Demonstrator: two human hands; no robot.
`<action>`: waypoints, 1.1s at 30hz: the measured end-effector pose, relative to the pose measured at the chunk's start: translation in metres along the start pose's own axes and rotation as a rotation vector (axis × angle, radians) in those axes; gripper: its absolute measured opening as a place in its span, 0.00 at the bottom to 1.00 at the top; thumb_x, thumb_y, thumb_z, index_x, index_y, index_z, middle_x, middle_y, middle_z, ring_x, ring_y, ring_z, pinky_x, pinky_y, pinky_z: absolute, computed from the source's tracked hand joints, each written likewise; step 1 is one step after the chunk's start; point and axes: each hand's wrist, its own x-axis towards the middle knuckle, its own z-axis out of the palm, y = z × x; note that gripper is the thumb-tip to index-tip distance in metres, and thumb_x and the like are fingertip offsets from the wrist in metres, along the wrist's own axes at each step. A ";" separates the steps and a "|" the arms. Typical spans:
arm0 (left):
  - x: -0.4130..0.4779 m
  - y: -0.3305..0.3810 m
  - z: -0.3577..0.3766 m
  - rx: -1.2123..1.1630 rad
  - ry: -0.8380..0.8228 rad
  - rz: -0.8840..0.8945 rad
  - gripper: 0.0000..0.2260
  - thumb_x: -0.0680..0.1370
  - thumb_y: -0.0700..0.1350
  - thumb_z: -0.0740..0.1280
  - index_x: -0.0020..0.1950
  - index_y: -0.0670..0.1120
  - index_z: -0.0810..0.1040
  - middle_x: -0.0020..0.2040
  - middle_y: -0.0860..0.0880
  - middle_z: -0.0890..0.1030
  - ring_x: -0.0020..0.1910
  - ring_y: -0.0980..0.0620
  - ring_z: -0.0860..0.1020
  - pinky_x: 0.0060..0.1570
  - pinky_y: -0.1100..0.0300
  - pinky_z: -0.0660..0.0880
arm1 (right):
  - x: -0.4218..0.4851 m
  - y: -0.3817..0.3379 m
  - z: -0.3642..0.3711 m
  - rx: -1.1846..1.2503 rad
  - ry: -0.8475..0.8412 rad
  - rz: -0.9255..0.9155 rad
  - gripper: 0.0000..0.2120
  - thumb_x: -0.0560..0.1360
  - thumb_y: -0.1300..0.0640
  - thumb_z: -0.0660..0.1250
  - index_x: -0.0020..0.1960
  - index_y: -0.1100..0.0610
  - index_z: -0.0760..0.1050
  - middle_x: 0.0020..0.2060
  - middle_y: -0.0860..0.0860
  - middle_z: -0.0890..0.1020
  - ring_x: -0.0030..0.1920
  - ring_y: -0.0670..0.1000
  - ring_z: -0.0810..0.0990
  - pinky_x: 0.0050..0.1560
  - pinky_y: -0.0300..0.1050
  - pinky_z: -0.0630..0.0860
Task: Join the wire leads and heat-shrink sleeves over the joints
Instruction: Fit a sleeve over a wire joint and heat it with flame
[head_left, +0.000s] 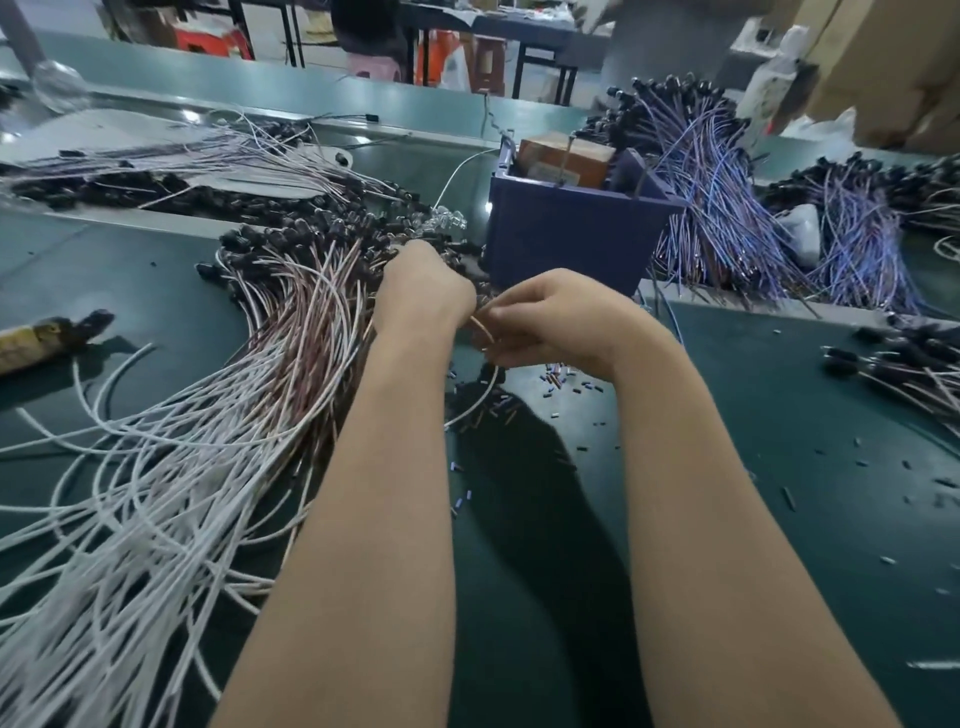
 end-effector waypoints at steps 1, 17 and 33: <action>0.000 0.003 -0.002 -0.007 -0.009 0.031 0.12 0.76 0.39 0.62 0.57 0.41 0.78 0.55 0.41 0.80 0.55 0.42 0.77 0.50 0.56 0.72 | -0.001 0.000 -0.002 0.080 0.035 0.021 0.12 0.80 0.60 0.61 0.53 0.68 0.79 0.45 0.62 0.83 0.35 0.49 0.79 0.36 0.36 0.81; -0.053 0.091 -0.004 -0.010 -0.157 0.688 0.11 0.80 0.51 0.61 0.51 0.47 0.79 0.46 0.50 0.80 0.42 0.56 0.77 0.44 0.65 0.73 | -0.017 0.019 -0.070 0.982 0.555 -0.263 0.14 0.82 0.57 0.58 0.41 0.62 0.75 0.27 0.50 0.78 0.26 0.44 0.74 0.26 0.32 0.71; -0.037 0.072 0.081 -0.959 -0.287 0.059 0.12 0.84 0.44 0.52 0.45 0.46 0.72 0.39 0.53 0.78 0.26 0.61 0.72 0.30 0.67 0.70 | -0.015 0.058 -0.087 0.405 0.530 0.201 0.16 0.80 0.56 0.58 0.36 0.61 0.72 0.25 0.54 0.76 0.22 0.47 0.72 0.24 0.33 0.68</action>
